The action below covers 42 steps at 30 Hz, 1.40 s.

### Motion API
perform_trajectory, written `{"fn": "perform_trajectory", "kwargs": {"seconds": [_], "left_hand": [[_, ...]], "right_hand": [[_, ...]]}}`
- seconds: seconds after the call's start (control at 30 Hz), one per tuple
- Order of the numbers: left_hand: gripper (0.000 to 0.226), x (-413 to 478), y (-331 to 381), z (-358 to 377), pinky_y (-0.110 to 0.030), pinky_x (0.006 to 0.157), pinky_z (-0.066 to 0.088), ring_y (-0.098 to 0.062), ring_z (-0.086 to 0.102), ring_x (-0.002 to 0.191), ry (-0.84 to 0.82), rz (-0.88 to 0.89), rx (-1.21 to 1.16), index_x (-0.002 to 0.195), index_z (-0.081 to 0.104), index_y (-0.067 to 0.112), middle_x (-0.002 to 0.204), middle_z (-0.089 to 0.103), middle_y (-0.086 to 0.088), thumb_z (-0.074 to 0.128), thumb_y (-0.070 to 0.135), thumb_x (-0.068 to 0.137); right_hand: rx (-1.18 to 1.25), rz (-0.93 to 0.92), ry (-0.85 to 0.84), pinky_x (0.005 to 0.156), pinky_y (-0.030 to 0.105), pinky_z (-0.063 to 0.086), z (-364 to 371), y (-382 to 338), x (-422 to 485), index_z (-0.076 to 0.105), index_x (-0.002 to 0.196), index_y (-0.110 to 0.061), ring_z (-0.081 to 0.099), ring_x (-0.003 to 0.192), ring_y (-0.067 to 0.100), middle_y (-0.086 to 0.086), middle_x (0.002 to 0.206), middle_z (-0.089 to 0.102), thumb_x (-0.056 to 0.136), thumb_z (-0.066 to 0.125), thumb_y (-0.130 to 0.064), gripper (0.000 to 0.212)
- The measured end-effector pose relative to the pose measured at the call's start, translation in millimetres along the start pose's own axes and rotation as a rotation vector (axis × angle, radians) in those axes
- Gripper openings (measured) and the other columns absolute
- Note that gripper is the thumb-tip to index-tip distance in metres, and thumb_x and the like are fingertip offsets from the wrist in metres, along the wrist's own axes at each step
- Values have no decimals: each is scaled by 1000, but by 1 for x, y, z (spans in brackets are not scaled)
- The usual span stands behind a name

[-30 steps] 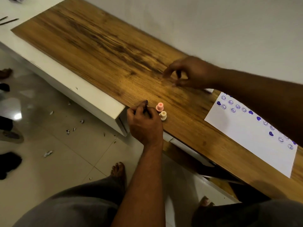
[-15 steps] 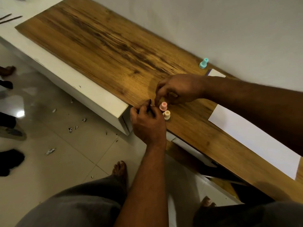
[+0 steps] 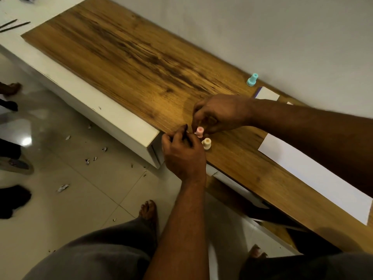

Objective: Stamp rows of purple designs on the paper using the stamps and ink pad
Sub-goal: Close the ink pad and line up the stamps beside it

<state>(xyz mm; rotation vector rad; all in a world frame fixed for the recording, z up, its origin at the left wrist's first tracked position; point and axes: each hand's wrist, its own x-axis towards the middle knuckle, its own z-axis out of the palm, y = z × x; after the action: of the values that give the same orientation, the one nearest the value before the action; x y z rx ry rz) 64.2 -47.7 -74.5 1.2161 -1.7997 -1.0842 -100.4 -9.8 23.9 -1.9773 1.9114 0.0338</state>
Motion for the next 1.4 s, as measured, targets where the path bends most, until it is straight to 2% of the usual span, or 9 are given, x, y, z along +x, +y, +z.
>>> {"fn": "perform_trajectory", "kwargs": {"seconds": [0.1, 0.27, 0.4, 0.5, 0.8, 1.13, 1.23, 1.33, 1.4], "left_hand": [[24, 0, 1, 0, -32, 75, 56, -12, 57, 94, 7, 0, -4, 117, 77, 22, 106, 52, 10, 74, 22, 94], [27, 0, 2, 0, -34, 77, 60, -9, 56, 96, 4, -15, -1, 120, 76, 22, 108, 56, 6, 75, 23, 93], [26, 0, 2, 0, -35, 77, 60, -11, 58, 96, 8, -17, -3, 119, 77, 23, 109, 59, 3, 74, 24, 94], [25, -1, 1, 1, -36, 76, 60, -11, 58, 95, 9, -22, -7, 118, 77, 22, 109, 60, 2, 74, 23, 93], [24, 0, 2, 1, -35, 76, 59, -12, 58, 95, 11, -27, 3, 118, 77, 23, 110, 61, 1, 73, 24, 94], [23, 3, 2, 2, -35, 74, 59, -13, 58, 94, 15, -25, 6, 116, 77, 21, 109, 61, 0, 74, 25, 93], [23, 0, 2, 4, -36, 75, 60, -13, 58, 94, 19, -26, 3, 116, 77, 22, 109, 60, 1, 73, 25, 94], [24, 0, 2, 5, -36, 76, 60, -12, 58, 95, 19, -32, -11, 117, 77, 23, 110, 60, 1, 73, 25, 94], [23, 0, 2, 4, -38, 75, 60, -14, 59, 95, 18, -30, -10, 116, 77, 22, 110, 61, 1, 74, 24, 93]], "right_hand": [[-48, 153, 175, 72, 31, 53, 2, 8, -5, 72, 118, -23, 60, 93, 11, -3, 110, 64, 93, 67, -45, 34], [-7, 738, 415, 60, 25, 41, 3, 45, -26, 76, 107, -22, 60, 81, 16, -4, 89, 67, 88, 69, -54, 38], [-60, 1090, 466, 63, 29, 44, 7, 69, -48, 80, 94, -20, 60, 72, 25, 3, 75, 65, 78, 77, -56, 40], [-76, 1209, 475, 64, 32, 48, 11, 77, -59, 80, 95, -16, 64, 74, 29, 10, 80, 70, 77, 79, -59, 46], [-49, 1262, 508, 67, 35, 53, 19, 81, -63, 76, 97, -13, 69, 86, 33, 12, 89, 72, 77, 78, -62, 53], [-55, 1273, 504, 64, 31, 44, 23, 89, -64, 75, 96, -10, 61, 74, 27, 6, 77, 61, 75, 76, -61, 55], [-42, 1258, 522, 66, 31, 44, 17, 85, -70, 77, 99, -15, 64, 80, 27, 8, 84, 70, 75, 74, -67, 58], [-81, 1131, 626, 71, 31, 49, 4, 62, -76, 78, 101, -24, 68, 89, 25, 3, 88, 73, 76, 70, -73, 56], [1, 871, 623, 72, 31, 52, 0, 33, -78, 75, 106, -30, 66, 81, 14, -10, 81, 67, 79, 66, -72, 50]]}}
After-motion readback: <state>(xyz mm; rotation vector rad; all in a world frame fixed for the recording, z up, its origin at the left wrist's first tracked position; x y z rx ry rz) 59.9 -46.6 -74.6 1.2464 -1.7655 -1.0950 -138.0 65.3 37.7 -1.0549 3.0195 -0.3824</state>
